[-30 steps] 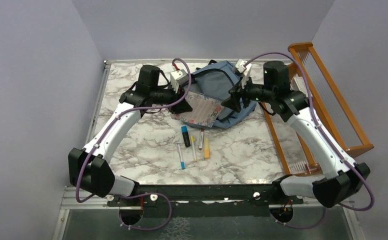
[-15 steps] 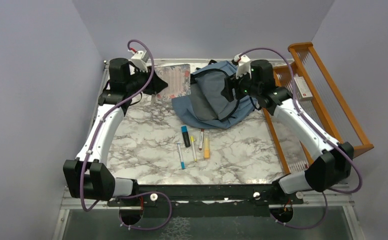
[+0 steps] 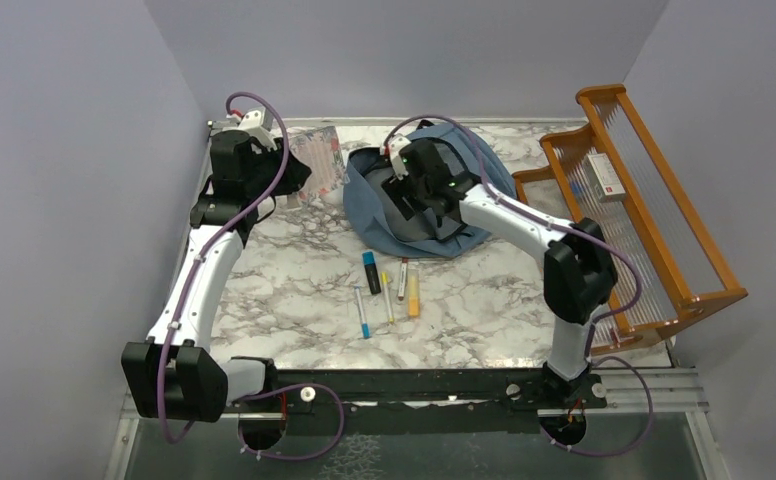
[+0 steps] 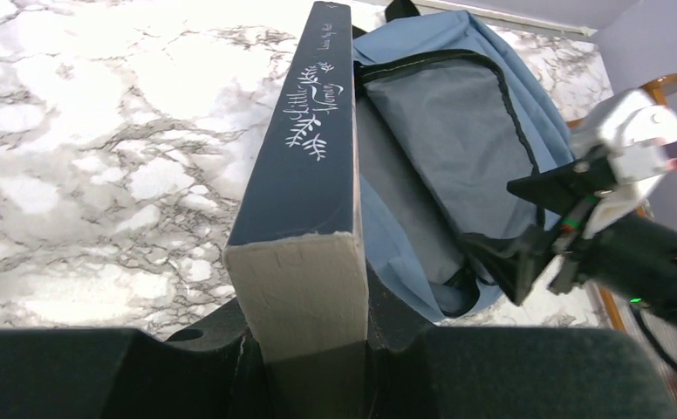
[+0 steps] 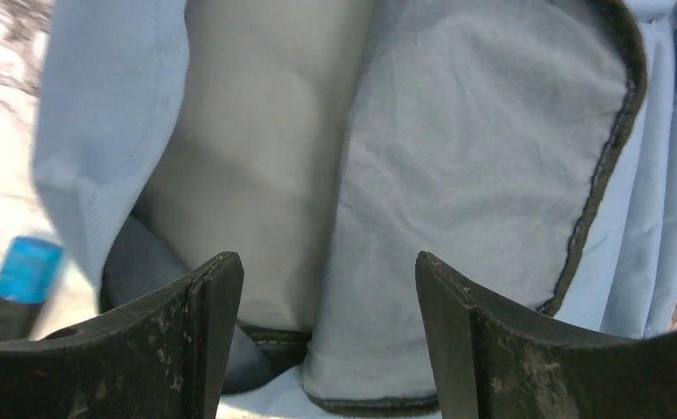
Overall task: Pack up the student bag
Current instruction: Place the book in the student bag.
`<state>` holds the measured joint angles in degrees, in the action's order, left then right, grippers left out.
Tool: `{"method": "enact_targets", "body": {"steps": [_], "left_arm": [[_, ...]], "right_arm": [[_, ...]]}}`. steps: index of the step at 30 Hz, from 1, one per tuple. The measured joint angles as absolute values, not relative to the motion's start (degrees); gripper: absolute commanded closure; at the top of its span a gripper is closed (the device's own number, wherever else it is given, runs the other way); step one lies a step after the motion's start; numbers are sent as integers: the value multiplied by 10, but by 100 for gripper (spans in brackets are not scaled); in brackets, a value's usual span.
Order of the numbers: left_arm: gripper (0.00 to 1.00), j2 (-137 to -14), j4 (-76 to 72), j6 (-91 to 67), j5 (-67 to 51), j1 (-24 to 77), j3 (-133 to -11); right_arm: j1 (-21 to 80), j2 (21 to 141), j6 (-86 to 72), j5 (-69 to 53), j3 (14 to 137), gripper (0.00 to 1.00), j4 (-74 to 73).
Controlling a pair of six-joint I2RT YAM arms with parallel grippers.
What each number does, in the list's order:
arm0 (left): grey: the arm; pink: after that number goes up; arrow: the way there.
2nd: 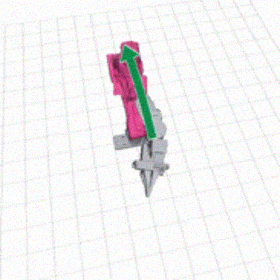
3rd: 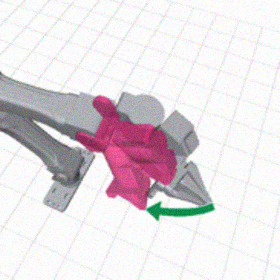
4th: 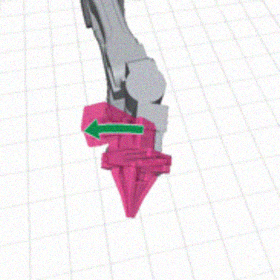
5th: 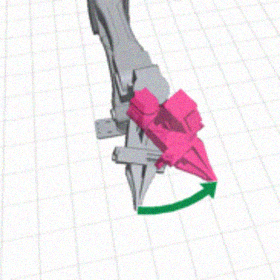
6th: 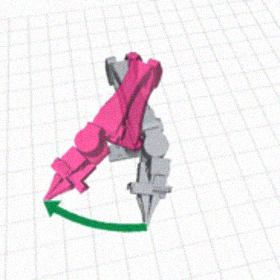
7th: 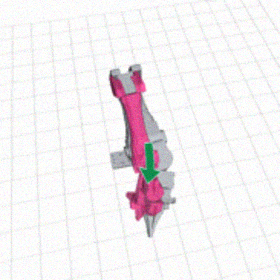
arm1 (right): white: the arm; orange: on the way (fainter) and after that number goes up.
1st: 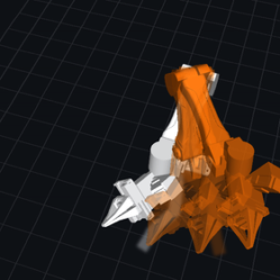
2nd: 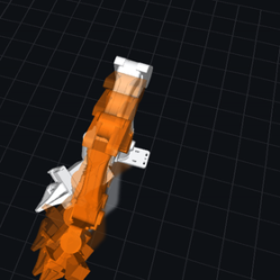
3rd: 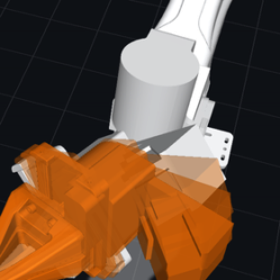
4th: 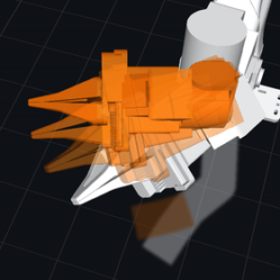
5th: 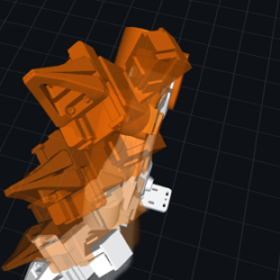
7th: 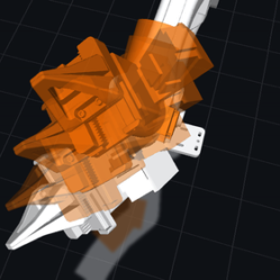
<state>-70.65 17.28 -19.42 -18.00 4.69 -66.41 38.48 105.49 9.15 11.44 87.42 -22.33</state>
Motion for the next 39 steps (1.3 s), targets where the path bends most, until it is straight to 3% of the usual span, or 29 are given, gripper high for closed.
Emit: {"method": "enact_targets", "body": {"steps": [15, 20, 31, 36, 39], "left_arm": [[100, -701, 181, -197, -158, 42, -642], [100, -695, 181, -197, -158, 42, -625], [100, -689, 181, -196, -160, 42, -614], [100, -689, 180, -196, -167, 42, -614], [100, -689, 180, -200, -176, 41, -614]], "right_arm": [[406, 1219, 197, 300, 934, 18, -163], [407, 1239, 236, 340, 934, 23, -131], [412, 1259, 256, 357, 944, 69, -116], [412, 1248, 255, 357, 944, 95, -116], [409, 1229, 250, 357, 941, 99, -116]]}}
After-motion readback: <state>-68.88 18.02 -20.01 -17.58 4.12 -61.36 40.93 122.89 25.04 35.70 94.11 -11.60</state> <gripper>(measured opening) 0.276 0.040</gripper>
